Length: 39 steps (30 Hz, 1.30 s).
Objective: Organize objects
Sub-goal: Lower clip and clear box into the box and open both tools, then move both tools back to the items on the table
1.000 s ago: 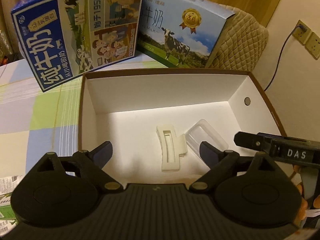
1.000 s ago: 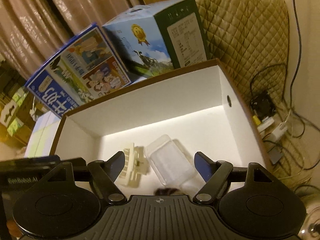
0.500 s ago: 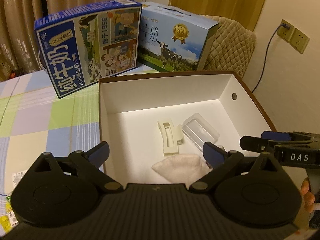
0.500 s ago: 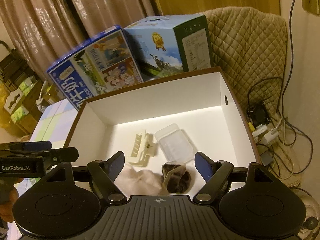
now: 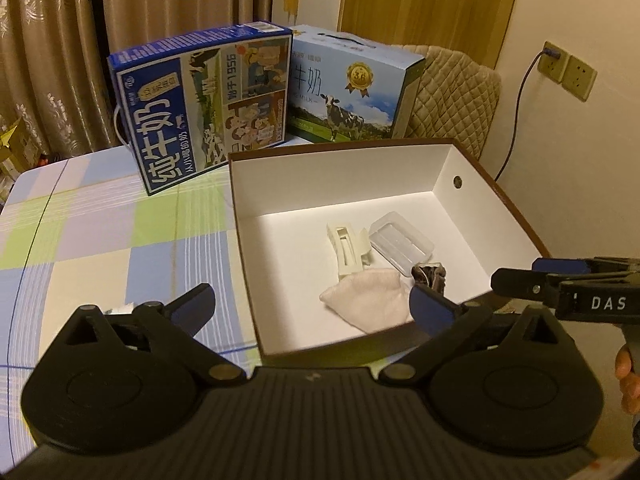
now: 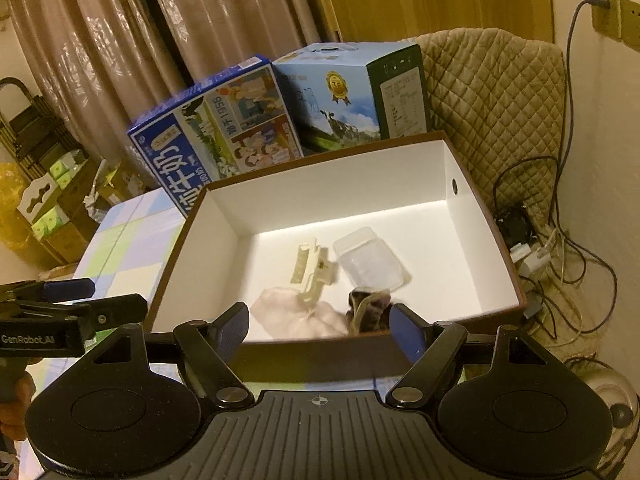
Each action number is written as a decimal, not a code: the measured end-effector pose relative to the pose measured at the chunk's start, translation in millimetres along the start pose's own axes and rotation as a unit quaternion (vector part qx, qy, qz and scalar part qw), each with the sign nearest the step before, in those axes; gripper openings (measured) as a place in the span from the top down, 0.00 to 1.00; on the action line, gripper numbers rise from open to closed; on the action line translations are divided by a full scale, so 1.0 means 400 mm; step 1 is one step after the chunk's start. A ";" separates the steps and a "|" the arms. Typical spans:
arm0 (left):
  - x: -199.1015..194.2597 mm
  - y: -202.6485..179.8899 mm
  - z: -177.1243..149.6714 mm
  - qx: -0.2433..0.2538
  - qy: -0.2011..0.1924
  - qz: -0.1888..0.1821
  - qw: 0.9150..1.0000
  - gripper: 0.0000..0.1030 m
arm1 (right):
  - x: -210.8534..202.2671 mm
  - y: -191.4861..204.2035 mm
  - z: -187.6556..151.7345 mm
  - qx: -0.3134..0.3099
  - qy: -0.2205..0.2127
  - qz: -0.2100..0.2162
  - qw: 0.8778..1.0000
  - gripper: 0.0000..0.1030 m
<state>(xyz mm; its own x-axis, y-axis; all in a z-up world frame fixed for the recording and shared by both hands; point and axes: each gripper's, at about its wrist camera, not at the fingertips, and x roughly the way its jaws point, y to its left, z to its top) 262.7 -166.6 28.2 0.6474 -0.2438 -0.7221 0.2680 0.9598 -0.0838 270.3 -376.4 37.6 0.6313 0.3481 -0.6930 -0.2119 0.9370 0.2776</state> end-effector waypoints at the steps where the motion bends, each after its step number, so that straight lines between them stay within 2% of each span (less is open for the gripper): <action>1: -0.010 0.004 -0.005 -0.001 -0.002 -0.001 1.000 0.01 | -0.007 0.007 -0.008 -0.001 -0.001 0.000 1.000 0.27; 6: -0.069 0.023 -0.039 -0.002 -0.017 0.000 1.000 0.01 | -0.040 0.045 -0.043 -0.005 -0.002 0.002 1.000 0.27; 12: -0.132 0.041 -0.075 0.021 -0.033 0.023 0.999 0.01 | -0.069 0.096 -0.071 -0.014 -0.006 0.005 1.000 0.27; 16: -0.170 0.071 -0.093 0.008 -0.034 0.018 0.999 0.01 | -0.081 0.132 -0.087 -0.021 -0.007 0.009 1.000 0.27; 26: -0.246 0.156 -0.165 -0.014 -0.024 0.032 0.999 0.01 | -0.075 0.227 -0.127 -0.044 0.001 0.020 0.999 0.27; 39: -0.310 0.301 -0.284 -0.063 0.002 0.064 0.996 0.01 | -0.020 0.353 -0.194 -0.078 0.038 0.043 0.995 0.27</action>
<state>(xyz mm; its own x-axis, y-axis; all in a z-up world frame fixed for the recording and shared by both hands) 133.7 -4.9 29.8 0.6670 -0.1171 -0.7358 0.0903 0.9930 -0.0762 177.6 -244.8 30.7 0.5497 0.4222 -0.7208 -0.3790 0.8950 0.2353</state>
